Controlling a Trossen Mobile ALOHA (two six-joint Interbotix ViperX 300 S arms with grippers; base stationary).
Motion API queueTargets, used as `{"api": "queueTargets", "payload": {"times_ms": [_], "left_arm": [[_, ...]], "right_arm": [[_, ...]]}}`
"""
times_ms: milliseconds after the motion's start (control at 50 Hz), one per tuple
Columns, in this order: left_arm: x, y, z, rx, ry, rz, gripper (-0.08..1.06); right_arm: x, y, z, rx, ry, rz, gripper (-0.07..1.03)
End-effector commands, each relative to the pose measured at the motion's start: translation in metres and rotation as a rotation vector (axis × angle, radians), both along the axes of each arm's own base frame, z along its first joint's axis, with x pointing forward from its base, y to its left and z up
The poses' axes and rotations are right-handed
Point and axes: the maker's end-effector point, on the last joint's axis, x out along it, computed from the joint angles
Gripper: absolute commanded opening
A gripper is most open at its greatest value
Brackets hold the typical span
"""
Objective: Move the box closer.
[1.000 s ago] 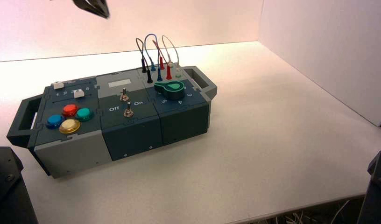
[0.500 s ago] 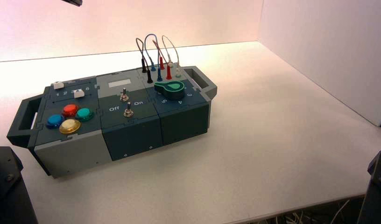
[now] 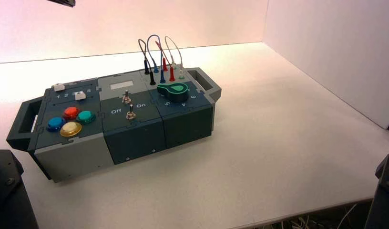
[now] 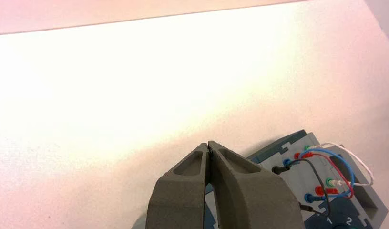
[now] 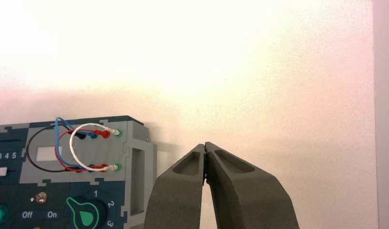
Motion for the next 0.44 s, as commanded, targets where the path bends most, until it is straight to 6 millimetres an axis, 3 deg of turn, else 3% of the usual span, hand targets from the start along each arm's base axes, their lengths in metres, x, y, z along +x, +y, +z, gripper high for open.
{"api": "queueTargets", "payload": {"times_ms": [20,440], "left_arm": [[0.003,-0.003,0.018,0.007,-0.059,-0.013,-0.03],[0.000,-0.017,0.021,0.006,-0.067,-0.057,-0.03]], "right_arm": [[0.001,-0.002,0.013,0.012,-0.032,-0.005,-0.02],[-0.007,-0.004,0.011,0.014,-0.026,-0.008,-0.02]]}}
